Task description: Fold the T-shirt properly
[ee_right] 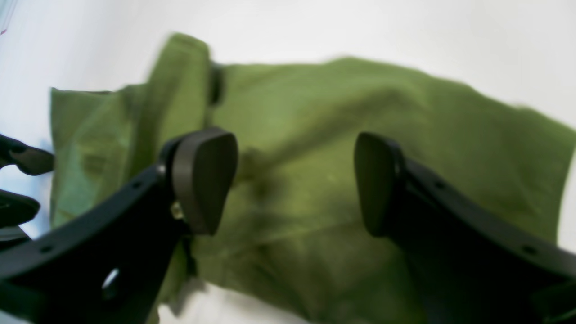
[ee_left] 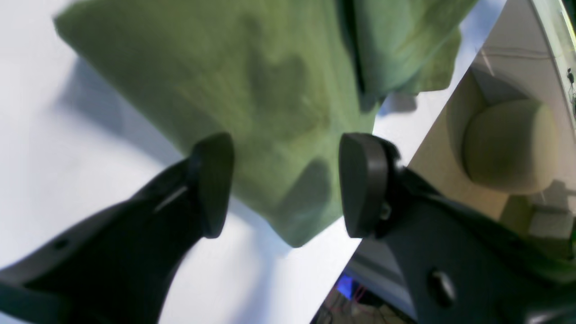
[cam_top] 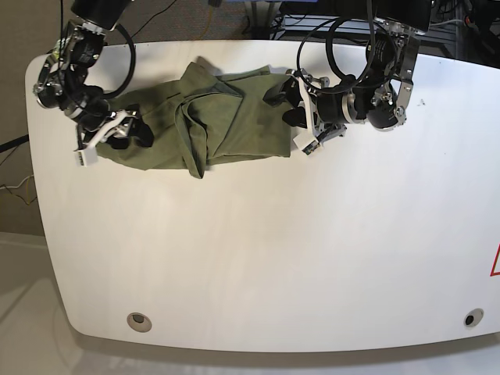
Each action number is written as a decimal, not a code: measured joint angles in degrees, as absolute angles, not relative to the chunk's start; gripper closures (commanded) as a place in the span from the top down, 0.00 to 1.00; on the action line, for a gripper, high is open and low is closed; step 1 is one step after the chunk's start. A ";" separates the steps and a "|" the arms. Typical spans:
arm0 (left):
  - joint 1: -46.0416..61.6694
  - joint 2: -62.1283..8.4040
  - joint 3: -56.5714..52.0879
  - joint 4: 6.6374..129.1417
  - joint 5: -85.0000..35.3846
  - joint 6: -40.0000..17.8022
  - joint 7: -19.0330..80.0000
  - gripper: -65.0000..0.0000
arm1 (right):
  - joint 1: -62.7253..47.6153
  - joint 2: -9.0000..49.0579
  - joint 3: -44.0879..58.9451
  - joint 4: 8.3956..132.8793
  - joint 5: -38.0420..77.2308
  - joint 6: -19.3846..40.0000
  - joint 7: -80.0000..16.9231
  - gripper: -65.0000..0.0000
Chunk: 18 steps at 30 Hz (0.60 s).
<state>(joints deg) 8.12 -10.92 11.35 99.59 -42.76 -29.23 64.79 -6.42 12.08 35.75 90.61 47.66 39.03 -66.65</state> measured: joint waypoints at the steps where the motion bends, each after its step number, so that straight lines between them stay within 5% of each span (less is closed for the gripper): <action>1: 8.40 -10.85 11.35 99.74 -42.76 -29.06 64.75 0.58 | -6.61 12.88 35.90 90.39 47.70 38.98 -66.65 0.67; 18: 10.90 -7.49 10.90 99.72 -42.00 -28.69 64.66 0.53 | -6.42 20.23 35.75 86.26 48.82 37.47 -66.26 0.66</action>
<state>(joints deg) 10.90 -7.49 10.90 99.72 -42.00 -28.69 64.66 -6.42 20.23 35.75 86.26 48.82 37.47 -66.26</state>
